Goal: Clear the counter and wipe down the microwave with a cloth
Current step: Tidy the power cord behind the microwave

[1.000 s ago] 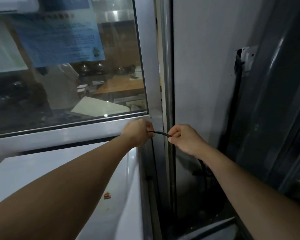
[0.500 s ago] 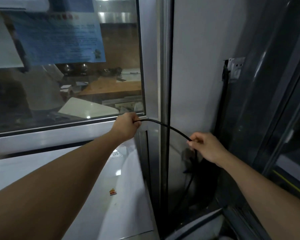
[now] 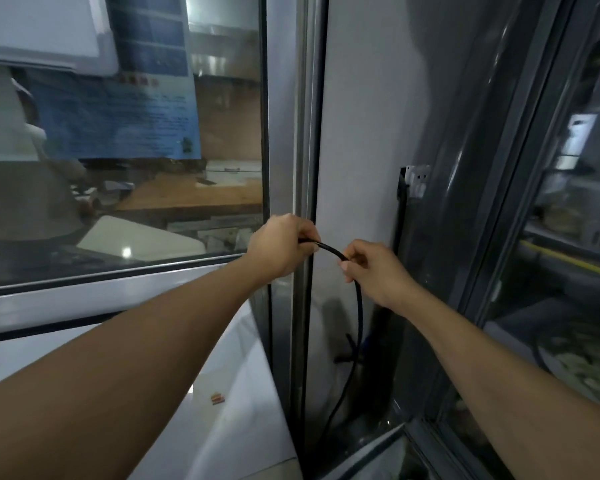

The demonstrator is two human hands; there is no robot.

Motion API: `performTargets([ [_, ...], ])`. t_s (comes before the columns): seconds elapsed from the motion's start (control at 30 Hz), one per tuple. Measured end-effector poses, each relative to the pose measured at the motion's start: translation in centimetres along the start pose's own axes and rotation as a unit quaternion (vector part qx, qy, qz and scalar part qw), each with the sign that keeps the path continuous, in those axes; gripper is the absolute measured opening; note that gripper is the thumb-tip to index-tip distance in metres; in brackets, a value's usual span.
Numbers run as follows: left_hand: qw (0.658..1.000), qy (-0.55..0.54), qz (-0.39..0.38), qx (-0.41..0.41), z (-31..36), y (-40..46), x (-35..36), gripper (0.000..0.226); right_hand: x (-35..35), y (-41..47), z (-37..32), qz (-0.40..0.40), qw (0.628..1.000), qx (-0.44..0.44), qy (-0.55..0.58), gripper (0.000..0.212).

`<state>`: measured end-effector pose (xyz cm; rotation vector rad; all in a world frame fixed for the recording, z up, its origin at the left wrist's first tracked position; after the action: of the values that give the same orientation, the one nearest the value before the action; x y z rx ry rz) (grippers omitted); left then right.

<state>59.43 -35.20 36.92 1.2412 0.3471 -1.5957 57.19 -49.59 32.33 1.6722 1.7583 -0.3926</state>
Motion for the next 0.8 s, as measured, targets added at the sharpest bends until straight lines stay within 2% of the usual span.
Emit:
performTargets([
  [0.17, 0.993, -0.094, 0.059, -0.038, -1.9, -0.7, -2.7, 0.008, 0.8, -2.1, 3.0, -0.072, 0.995, 0.058, 0.021, 0.011],
  [0.3, 0.981, -0.145, 0.113, -0.068, -3.0, -1.3, -5.0, 0.008, -1.0, -3.1, 4.2, -0.06, 0.996, 0.073, 0.002, 0.012],
  [0.43, 0.988, -0.041, 0.137, -0.055, -1.2, -2.4, -5.8, 0.01, -4.0, -3.4, 2.3, 0.004, 0.999, 0.048, 0.014, 0.017],
  [0.63, 0.987, 0.056, 0.126, 0.077, 7.3, -2.6, -6.9, 0.016, -7.0, -3.6, -3.3, 0.043, 0.999, -0.016, -0.003, 0.02],
  [0.7, 0.989, 0.066, 0.104, 0.077, 8.7, -2.6, -7.1, 0.016, -8.0, -4.2, -4.7, 0.052, 0.998, -0.027, -0.009, 0.019],
  [0.8, 0.995, 0.014, 0.092, 0.042, 8.6, -2.8, -8.1, 0.013, -8.5, -5.7, -5.9, 0.01, 0.999, -0.027, -0.02, 0.017],
])
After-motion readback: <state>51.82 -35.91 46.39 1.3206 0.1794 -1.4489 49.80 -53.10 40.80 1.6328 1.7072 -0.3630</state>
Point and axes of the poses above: each hand's wrist, its own y-axis towards the middle knuckle, its own x-axis out of the palm, z = x × y, the point moved 8 cm from there along y, towards the middle knuckle, and after that the axes turned 9 degrees about -z, right-handed, at the moved point
